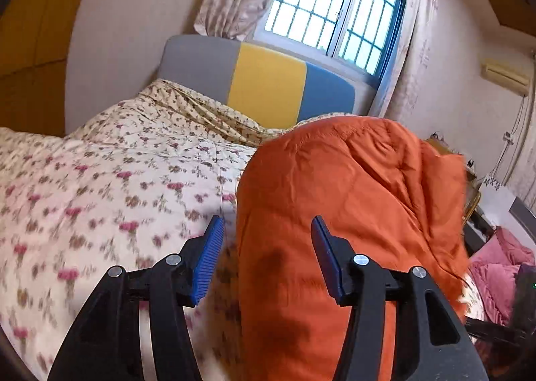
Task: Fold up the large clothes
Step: 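Lower the rolled jacket onto the bed and open the left gripper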
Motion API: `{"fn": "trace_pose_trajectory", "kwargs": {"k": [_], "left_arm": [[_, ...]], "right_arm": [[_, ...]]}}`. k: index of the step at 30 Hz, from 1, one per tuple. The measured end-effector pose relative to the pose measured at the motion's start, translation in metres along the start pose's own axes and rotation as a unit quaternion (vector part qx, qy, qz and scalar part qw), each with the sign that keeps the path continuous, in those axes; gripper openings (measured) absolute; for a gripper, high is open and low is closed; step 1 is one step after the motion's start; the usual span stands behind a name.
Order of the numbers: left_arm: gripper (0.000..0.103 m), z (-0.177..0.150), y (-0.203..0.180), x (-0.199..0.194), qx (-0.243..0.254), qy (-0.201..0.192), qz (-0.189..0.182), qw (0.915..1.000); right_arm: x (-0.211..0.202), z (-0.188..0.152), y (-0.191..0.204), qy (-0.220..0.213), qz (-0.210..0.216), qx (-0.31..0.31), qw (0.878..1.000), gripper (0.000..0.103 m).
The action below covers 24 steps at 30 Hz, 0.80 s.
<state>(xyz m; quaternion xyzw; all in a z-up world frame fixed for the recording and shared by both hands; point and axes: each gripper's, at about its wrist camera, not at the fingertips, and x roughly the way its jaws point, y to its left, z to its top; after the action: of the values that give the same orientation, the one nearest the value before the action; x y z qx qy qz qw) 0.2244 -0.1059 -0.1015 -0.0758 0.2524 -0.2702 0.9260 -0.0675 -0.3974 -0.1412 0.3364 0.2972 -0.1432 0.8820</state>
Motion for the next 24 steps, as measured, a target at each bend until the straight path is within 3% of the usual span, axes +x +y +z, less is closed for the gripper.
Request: {"fn": "trace_pose_trajectory", "kwargs": {"k": [4,10,16,24], "left_arm": [[0.054,0.011,-0.025,0.027,0.075,-0.007,-0.013,0.9970],[0.054,0.025,-0.030,0.057,0.015,0.016,-0.031,0.9993],[0.054,0.022,-0.041,0.066,0.011,0.026,-0.023,0.9993],[0.054,0.020,-0.064,0.073,0.023,0.043,0.004,0.9988]], "right_arm": [[-0.025,0.017,0.023,-0.048,-0.018,-0.041,0.998,0.029],[-0.036,0.059,0.088,-0.087,0.021,-0.109,0.990,0.029],[0.015,0.098,0.145,-0.071,0.013,-0.170,0.983,0.029],[0.088,0.123,0.137,-0.039,-0.052,-0.190,0.980,0.024]]}}
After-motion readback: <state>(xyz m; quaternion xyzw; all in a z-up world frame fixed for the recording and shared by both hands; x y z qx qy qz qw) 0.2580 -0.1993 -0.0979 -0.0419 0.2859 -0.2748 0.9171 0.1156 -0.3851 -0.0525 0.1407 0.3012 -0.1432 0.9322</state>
